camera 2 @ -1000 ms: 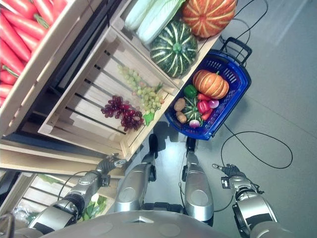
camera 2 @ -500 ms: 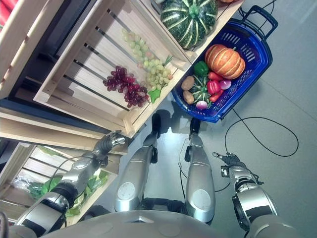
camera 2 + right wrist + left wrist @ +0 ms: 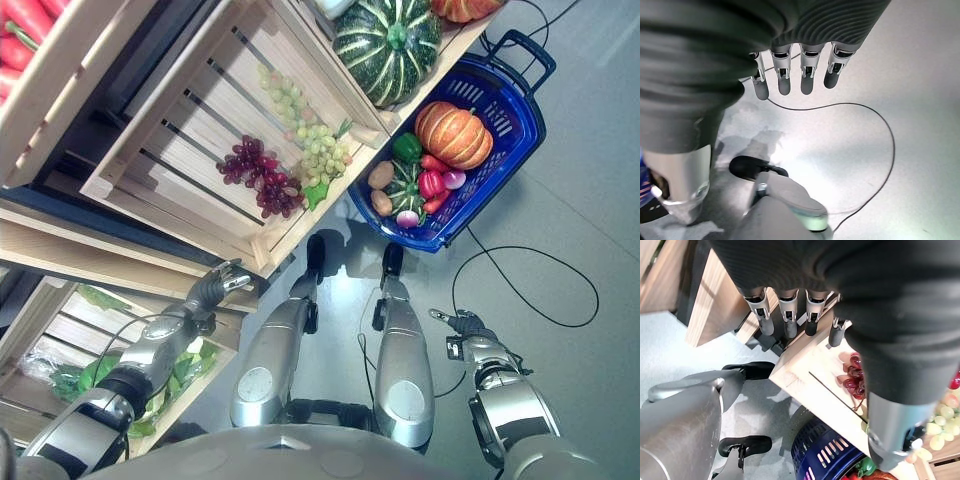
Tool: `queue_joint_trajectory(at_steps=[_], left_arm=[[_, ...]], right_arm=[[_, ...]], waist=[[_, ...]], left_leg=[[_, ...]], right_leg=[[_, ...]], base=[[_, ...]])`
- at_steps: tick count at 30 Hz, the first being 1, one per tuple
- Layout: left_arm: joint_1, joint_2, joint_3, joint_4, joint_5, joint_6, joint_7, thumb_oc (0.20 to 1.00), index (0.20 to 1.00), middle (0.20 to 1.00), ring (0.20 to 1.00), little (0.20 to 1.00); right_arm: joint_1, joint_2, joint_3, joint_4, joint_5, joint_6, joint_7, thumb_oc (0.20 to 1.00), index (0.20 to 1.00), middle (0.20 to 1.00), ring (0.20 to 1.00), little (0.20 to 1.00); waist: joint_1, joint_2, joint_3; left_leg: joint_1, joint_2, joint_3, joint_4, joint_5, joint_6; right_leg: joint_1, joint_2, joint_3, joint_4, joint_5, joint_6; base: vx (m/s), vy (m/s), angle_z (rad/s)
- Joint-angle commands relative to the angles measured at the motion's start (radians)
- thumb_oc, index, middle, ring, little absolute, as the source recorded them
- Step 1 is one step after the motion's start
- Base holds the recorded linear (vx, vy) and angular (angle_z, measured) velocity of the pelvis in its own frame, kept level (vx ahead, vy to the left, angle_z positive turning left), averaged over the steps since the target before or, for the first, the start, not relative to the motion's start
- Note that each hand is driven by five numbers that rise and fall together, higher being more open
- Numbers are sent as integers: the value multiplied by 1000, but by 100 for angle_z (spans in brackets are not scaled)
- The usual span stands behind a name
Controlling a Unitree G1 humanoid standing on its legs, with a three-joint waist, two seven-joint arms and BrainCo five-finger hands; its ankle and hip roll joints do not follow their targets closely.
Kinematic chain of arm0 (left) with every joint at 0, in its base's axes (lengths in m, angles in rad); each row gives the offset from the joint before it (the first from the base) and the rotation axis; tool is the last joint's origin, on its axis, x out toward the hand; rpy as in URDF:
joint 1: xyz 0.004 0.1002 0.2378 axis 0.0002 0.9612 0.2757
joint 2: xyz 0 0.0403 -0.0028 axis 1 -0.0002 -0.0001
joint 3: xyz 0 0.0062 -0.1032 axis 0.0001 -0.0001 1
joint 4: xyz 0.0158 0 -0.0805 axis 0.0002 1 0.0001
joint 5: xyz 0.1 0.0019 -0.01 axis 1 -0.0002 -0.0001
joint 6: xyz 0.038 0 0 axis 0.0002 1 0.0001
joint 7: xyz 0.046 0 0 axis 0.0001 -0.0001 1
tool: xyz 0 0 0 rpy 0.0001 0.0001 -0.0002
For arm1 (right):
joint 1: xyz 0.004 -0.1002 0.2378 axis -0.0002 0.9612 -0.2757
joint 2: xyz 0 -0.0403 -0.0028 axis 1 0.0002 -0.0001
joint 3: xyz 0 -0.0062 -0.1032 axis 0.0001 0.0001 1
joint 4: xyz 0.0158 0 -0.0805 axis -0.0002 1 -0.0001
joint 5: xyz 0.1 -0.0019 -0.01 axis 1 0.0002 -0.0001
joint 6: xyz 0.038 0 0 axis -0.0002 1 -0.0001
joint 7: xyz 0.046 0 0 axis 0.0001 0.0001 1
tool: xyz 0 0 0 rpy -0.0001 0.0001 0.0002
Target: Pick up fruits and vegetables into the basket
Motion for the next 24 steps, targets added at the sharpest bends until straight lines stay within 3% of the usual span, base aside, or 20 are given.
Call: queue_joint_trajectory(at_steps=[1,12,24], left_arm=[[-131,-28,25,-104,111,-115,21,1000,1000,1000,1000,1000],[-8,-112,51,131,315,-132,45,1000,1000,1000,1000,1000],[80,-156,32,315,435,-168,1,1000,1000,1000,1000,1000]], right_arm=[[70,-32,13,-2,12,11,-1,1000,1000,1000,1000,1000],[152,-3,-9,33,-48,39,17,1000,1000,1000,1000,1000],[220,37,-18,54,-103,64,2,1000,1000,1000,1000,1000]], waist=[[-19,-16,-92],[-23,-32,-240],[-27,-38,-343]], left_leg=[[29,-10,-21,90,-151,-18],[197,-1,-16,-3,-151,-26],[301,9,-7,-39,-168,-28]], right_leg=[[66,9,-12,10,-71,39],[239,15,4,-79,-78,52],[345,19,4,-103,-102,59]], base=[[79,-4,2],[127,6,2],[112,-2,-3]])
